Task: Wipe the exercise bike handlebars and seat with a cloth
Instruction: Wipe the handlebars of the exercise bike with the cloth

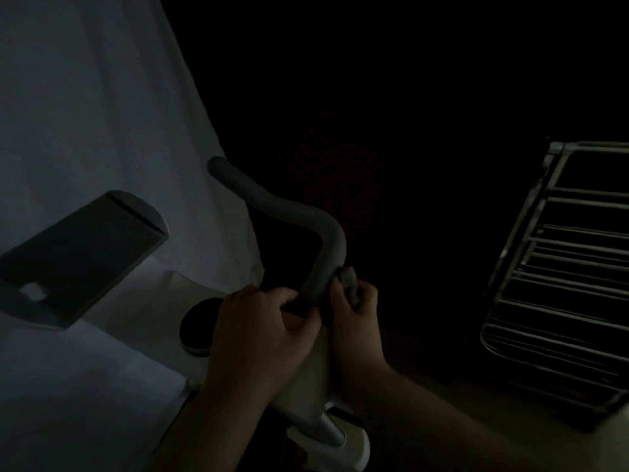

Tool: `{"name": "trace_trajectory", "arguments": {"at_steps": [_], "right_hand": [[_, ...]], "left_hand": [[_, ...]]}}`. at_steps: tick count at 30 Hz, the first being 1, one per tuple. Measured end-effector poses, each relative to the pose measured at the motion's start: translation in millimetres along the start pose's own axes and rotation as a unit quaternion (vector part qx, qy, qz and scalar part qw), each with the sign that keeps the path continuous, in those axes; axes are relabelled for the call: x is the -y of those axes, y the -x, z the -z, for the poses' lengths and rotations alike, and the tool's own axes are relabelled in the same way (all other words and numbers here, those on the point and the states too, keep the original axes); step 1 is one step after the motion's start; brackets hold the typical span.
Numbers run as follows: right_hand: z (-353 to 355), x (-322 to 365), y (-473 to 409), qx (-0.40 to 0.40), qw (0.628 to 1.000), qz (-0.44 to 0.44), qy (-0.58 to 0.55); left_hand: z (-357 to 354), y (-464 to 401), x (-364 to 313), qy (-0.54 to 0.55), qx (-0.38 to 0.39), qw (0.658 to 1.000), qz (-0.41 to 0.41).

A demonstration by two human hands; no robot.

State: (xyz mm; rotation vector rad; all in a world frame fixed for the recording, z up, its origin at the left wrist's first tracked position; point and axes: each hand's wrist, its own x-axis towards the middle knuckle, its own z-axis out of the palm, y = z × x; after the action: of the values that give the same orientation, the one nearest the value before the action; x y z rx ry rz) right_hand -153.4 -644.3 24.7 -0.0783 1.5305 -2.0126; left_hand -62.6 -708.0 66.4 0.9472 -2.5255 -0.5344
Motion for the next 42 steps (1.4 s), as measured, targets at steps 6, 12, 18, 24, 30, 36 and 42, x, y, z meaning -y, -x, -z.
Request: {"name": "trace_trajectory", "arguments": {"at_steps": [6, 12, 18, 24, 30, 36, 42], "right_hand": [[6, -1, 6, 0.018, 0.998, 0.013, 0.062], [16, 7, 24, 0.079, 0.955, 0.207, 0.197], [4, 19, -10, 0.03, 0.811, 0.358, 0.461], [10, 50, -40, 0.143, 0.624, 0.451, 0.622], [10, 28, -38, 0.095, 0.685, 0.459, 0.558], [9, 49, -78, 0.05, 0.806, 0.389, 0.444], [-2, 25, -58, -0.006, 0.891, 0.312, 0.33]], "left_hand": [[2, 0, -3, -0.01, -0.006, 1.0, -0.012], [2, -1, -4, -0.004, 0.002, 1.0, -0.009], [2, 0, -3, -0.003, 0.001, 1.0, -0.022], [1, -4, -2, 0.012, -0.005, 0.999, -0.034], [3, -3, -2, 0.01, -0.006, 0.999, -0.035], [1, -5, 0, 0.013, -0.026, 0.998, -0.05], [3, -7, -1, -0.024, -0.017, 0.999, -0.042]]}}
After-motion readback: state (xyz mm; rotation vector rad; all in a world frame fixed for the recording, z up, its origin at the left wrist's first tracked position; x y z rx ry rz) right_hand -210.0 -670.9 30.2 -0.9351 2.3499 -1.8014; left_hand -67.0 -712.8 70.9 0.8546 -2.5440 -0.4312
